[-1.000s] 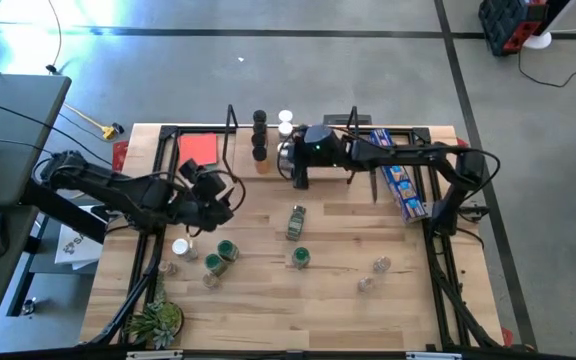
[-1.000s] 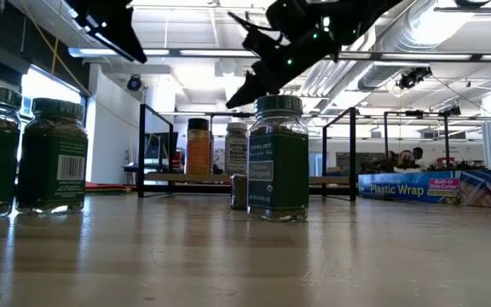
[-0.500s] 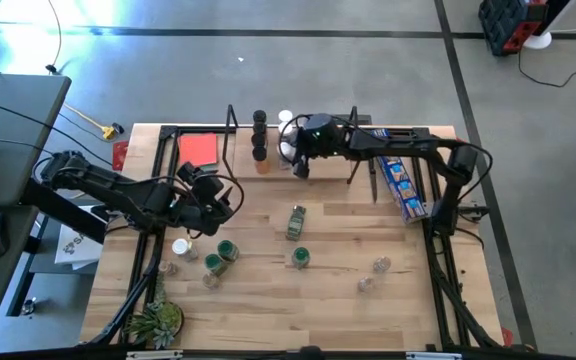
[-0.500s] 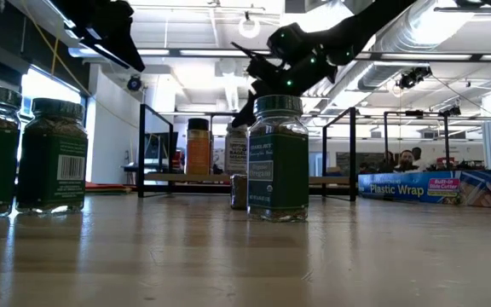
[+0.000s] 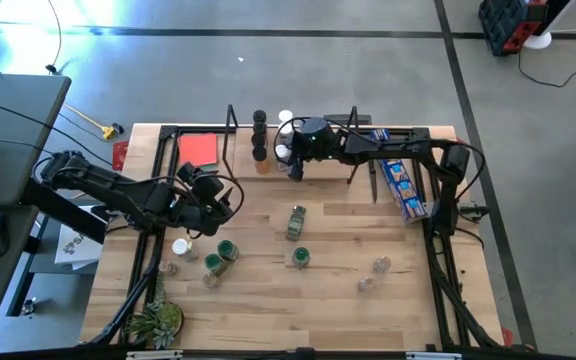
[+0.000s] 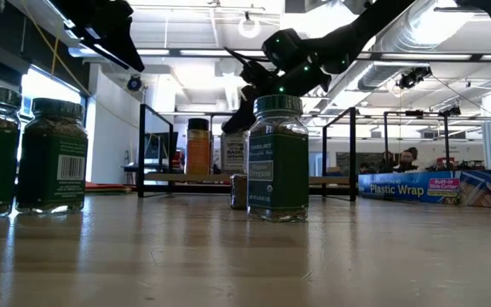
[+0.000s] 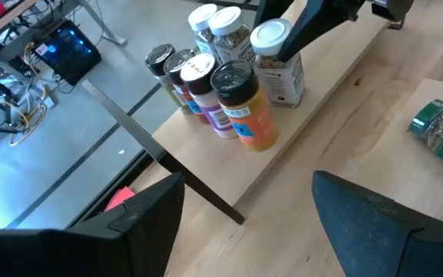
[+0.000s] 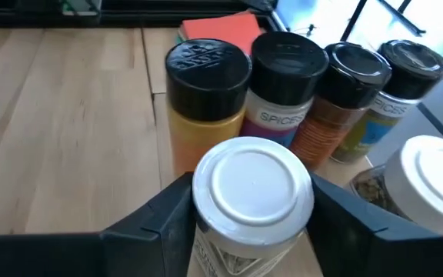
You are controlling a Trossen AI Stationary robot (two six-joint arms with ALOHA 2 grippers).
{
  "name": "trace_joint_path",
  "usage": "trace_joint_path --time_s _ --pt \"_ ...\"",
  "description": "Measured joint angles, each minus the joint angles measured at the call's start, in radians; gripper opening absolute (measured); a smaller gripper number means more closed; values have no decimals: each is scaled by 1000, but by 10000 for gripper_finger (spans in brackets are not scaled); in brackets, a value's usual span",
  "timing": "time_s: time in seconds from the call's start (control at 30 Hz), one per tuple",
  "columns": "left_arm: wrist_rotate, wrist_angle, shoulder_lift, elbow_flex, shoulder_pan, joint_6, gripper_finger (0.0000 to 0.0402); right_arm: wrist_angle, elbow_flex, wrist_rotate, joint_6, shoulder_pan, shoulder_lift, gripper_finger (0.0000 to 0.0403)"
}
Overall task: Shelf spices
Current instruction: Put the white seasoning bottle on the shelf aligned with the other white seasoning bottles
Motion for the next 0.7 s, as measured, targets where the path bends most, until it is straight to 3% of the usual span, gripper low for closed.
trace_joint_path --time_s 0.33,0.7 --pt "1 0 0 0 0 0 280 8 0 314 182 47 -1 195" --pt "1 0 0 0 0 0 280 20 0 316 265 36 -3 195"
